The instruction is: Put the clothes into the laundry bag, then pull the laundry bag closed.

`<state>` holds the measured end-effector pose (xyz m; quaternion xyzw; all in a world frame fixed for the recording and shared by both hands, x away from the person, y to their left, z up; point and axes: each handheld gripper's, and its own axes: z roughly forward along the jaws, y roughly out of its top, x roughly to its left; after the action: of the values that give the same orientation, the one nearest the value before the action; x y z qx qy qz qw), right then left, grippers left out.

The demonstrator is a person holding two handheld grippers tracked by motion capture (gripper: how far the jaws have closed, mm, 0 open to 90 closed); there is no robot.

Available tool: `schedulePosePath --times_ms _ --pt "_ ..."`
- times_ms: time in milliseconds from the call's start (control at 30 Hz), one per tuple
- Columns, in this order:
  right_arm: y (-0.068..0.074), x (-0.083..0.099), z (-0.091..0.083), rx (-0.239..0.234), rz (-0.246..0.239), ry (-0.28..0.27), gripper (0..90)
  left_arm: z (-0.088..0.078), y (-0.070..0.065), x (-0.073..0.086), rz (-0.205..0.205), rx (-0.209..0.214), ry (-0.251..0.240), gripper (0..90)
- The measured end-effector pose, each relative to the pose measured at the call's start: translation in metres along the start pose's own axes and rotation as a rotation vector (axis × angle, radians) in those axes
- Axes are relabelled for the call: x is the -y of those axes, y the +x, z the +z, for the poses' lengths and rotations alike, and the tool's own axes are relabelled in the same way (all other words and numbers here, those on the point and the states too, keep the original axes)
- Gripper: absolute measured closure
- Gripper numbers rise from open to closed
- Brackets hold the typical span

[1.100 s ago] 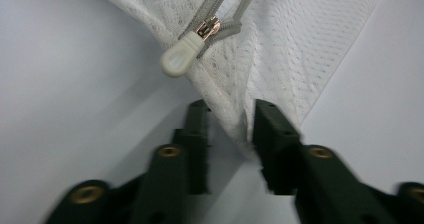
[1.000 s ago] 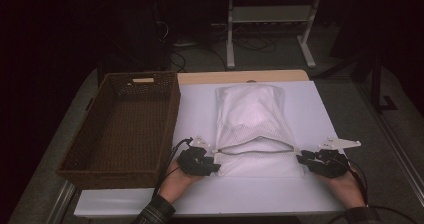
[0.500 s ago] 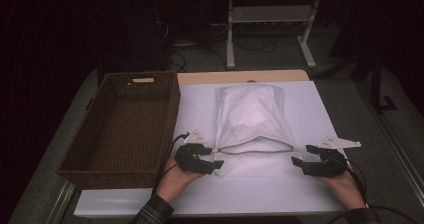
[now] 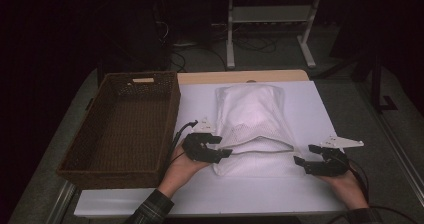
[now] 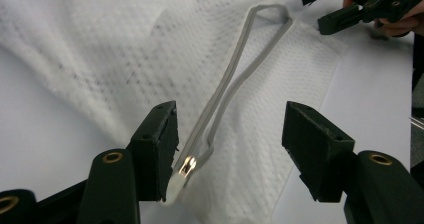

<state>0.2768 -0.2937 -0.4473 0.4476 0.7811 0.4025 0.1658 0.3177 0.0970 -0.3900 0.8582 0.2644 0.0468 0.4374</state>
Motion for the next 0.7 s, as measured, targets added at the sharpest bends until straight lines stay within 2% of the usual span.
schedulePosePath --times_ms 300,533,600,633,700 --pt "-0.001 -0.001 0.001 -0.003 0.002 0.002 23.9 0.017 -0.003 -0.021 0.08 0.029 -0.001 46.3" --pt "0.0 -0.002 0.002 -0.014 0.002 -0.007 23.9 0.036 -0.005 -0.033 0.106 0.049 0.005 48.8" --pt "0.0 -0.002 0.002 -0.017 0.003 -0.005 23.9 0.036 -0.005 -0.033 0.106 0.049 0.005 48.8" --pt "0.0 -0.002 0.002 -0.017 0.003 -0.005 23.9 0.045 -0.006 -0.036 0.114 0.062 0.004 48.8" --pt "0.0 -0.002 0.002 -0.019 0.008 -0.004 23.9 0.045 -0.006 -0.036 0.114 0.062 0.004 48.8"
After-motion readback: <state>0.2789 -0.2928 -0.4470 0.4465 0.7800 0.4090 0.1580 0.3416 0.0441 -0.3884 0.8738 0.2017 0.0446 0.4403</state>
